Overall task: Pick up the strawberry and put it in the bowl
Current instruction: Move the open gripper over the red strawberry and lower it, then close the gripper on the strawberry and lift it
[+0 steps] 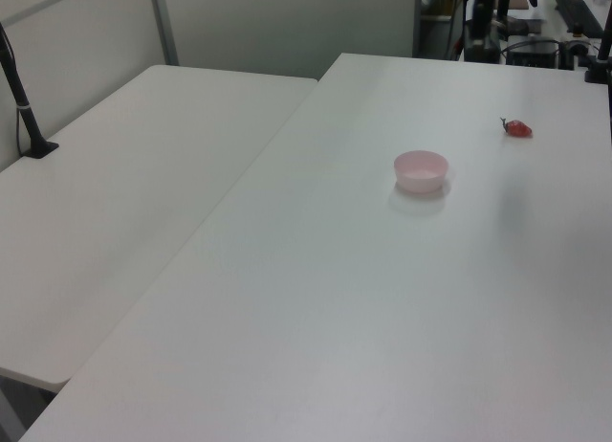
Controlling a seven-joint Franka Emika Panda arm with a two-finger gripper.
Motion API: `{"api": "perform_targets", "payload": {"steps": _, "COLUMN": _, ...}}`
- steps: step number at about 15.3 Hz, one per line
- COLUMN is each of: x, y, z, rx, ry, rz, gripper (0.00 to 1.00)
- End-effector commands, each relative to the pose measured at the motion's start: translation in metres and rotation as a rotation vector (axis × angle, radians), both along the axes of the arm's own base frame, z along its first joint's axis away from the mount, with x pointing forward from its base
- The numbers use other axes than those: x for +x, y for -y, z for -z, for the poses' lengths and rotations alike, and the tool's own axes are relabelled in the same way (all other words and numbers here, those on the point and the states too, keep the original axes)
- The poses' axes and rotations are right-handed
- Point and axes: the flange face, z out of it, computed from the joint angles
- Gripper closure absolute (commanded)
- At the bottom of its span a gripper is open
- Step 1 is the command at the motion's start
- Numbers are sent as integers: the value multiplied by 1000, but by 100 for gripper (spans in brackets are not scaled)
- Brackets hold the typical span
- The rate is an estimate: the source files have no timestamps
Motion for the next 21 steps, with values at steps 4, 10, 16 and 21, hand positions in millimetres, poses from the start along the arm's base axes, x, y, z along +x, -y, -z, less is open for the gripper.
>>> {"api": "perform_targets", "payload": {"steps": 4, "x": -48, "y": 134, "z": 90, "rx": 8, "ry": -43, "rz": 17, "gripper": 0}}
{"api": "perform_targets", "payload": {"steps": 10, "x": -54, "y": 194, "z": 208, "rx": -27, "ry": -38, "rz": -16, "gripper": 0}}
{"api": "perform_targets", "payload": {"steps": 16, "x": -57, "y": 213, "z": 267, "rx": -8, "ry": -91, "rz": 39, "gripper": 0}}
{"api": "perform_targets", "payload": {"steps": 21, "x": -54, "y": 209, "z": 273, "rx": 34, "ry": -67, "rz": 112, "gripper": 47}}
